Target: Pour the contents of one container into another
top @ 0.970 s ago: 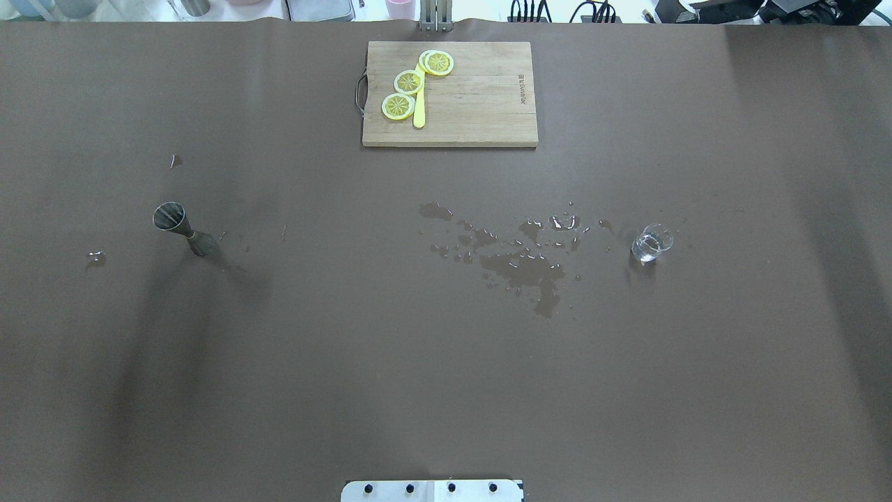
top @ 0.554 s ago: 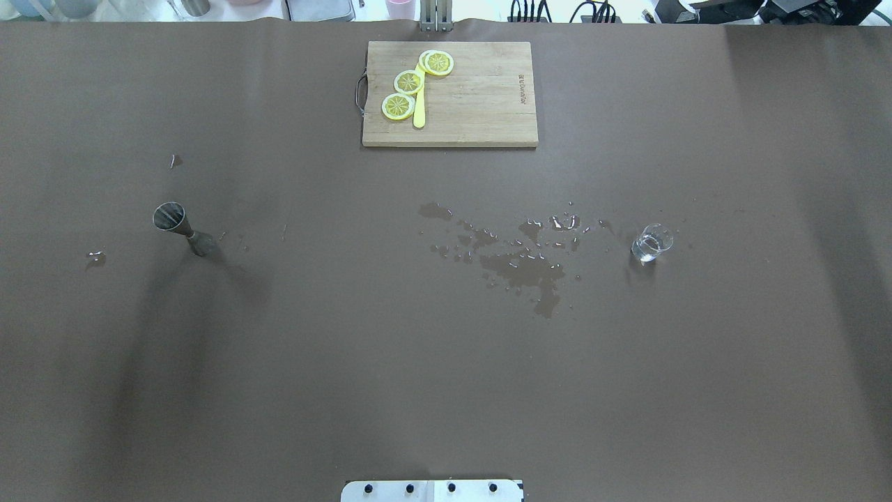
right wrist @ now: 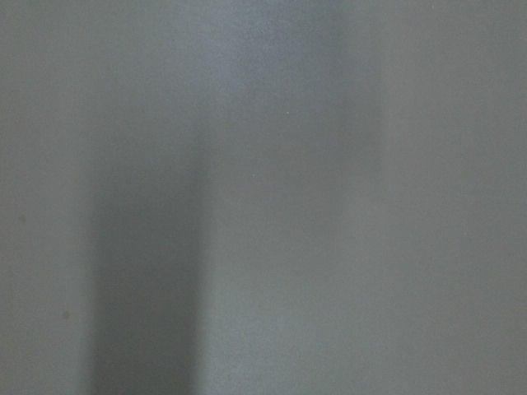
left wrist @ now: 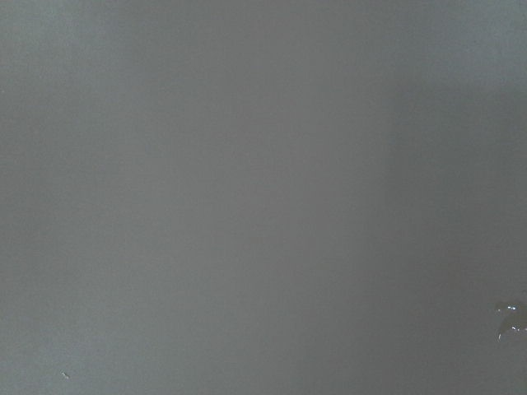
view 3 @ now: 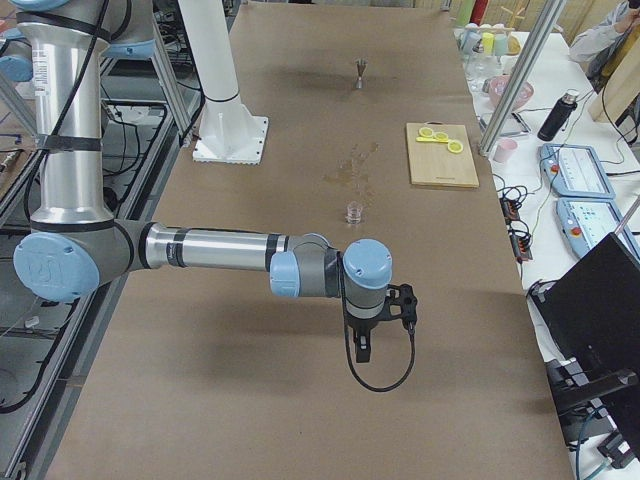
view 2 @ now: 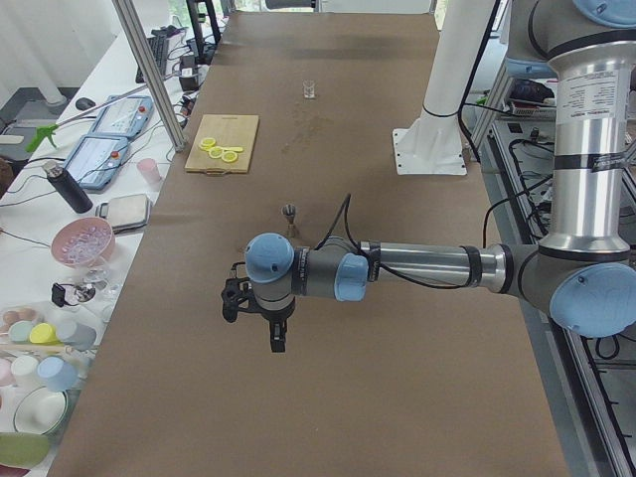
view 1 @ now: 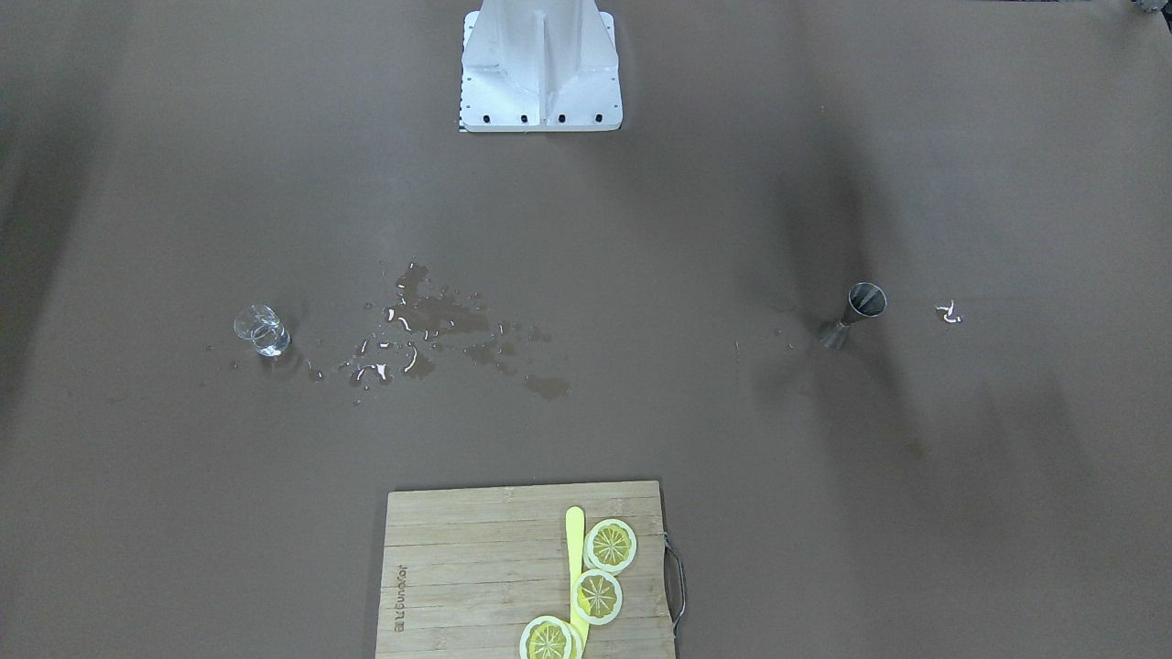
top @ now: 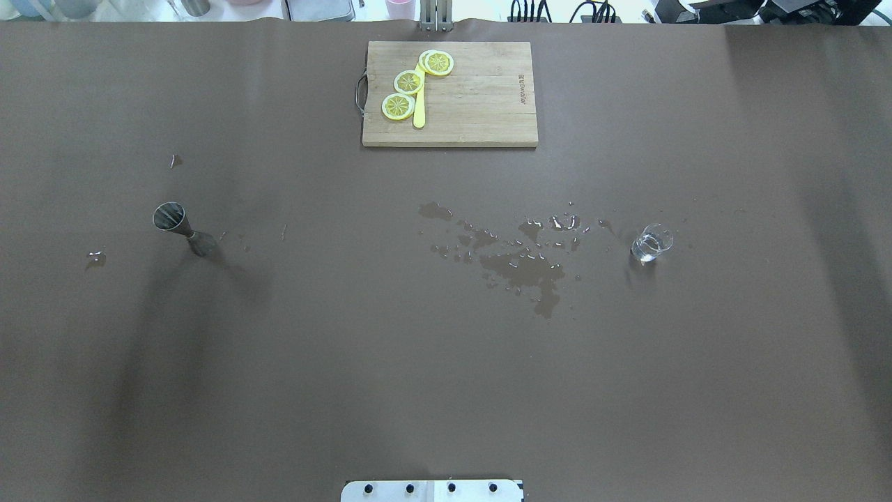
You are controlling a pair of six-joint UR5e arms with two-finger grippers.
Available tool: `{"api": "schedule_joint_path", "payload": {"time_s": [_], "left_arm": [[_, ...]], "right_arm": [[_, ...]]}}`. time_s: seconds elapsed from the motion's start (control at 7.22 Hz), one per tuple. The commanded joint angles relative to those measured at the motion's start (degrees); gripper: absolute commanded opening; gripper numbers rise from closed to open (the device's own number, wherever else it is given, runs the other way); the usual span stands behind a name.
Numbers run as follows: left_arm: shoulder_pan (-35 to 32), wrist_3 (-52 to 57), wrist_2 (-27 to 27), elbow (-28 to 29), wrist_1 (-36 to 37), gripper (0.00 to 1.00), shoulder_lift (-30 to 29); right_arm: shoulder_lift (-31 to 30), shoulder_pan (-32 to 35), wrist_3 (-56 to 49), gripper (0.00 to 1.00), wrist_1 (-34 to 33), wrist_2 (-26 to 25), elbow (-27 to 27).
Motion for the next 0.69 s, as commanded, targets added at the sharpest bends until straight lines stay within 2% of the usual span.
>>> {"api": "schedule_joint_path", "payload": {"time_s": [0.0, 0.55], "left_arm": [[0.0, 0.0, 0.0, 0.2, 0.0, 0.99, -0.2], [-0.3, -0.3, 0.4, 0.3, 0.1, 0.99, -0.2]], "right_arm": [[0.9, 0.1, 0.1, 1.00, -0.1, 0.0, 0.4], [0.1, -0.2, 0.1, 1.00, 0.3, 0.0, 2.7]]}}
